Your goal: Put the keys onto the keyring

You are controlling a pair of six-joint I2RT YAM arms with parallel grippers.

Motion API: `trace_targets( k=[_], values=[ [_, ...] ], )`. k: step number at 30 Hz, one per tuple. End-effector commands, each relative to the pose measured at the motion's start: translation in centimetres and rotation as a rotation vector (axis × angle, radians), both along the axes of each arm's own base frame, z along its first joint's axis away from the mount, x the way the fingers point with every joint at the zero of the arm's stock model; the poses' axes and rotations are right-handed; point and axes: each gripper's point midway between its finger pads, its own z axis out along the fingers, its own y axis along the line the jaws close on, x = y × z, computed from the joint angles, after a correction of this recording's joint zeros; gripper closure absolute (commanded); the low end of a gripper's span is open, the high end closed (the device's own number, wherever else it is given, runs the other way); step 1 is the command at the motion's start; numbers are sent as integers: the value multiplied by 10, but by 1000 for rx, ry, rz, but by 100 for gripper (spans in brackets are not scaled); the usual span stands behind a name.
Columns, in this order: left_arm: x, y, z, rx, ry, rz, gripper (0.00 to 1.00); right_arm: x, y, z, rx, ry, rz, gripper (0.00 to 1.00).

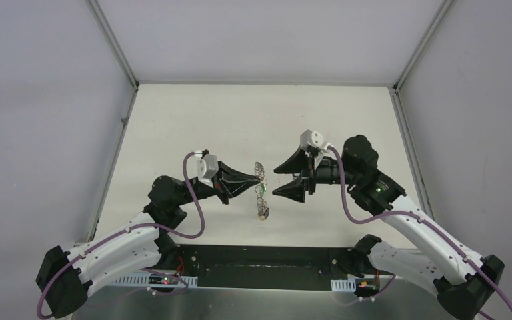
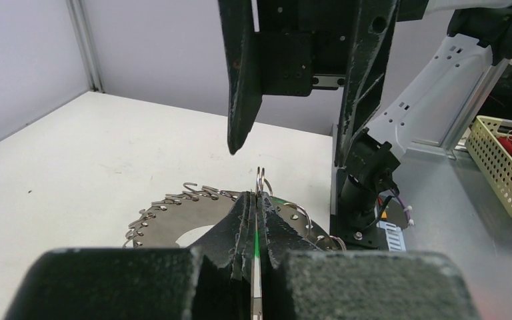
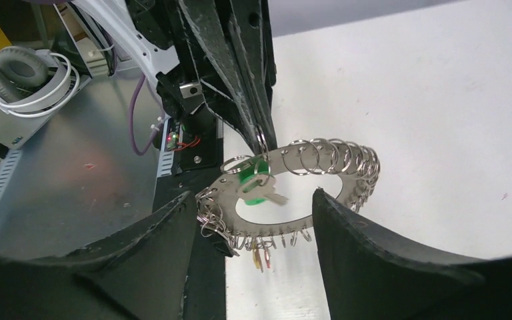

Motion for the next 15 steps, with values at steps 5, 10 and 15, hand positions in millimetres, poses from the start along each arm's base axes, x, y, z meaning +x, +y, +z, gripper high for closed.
trace_targets(
  k=[5, 10, 15],
  values=[
    [-13, 5, 45, -109, -115, -33, 100, 1, 9, 27, 116, -139, 51, 41],
    [-14, 4, 44, -109, -111, -40, 100, 3, 17, 35, 147, -112, 76, 53],
    [-14, 4, 45, -110, -109, -41, 100, 4, 22, 36, 158, -91, 93, 65]
  ],
)
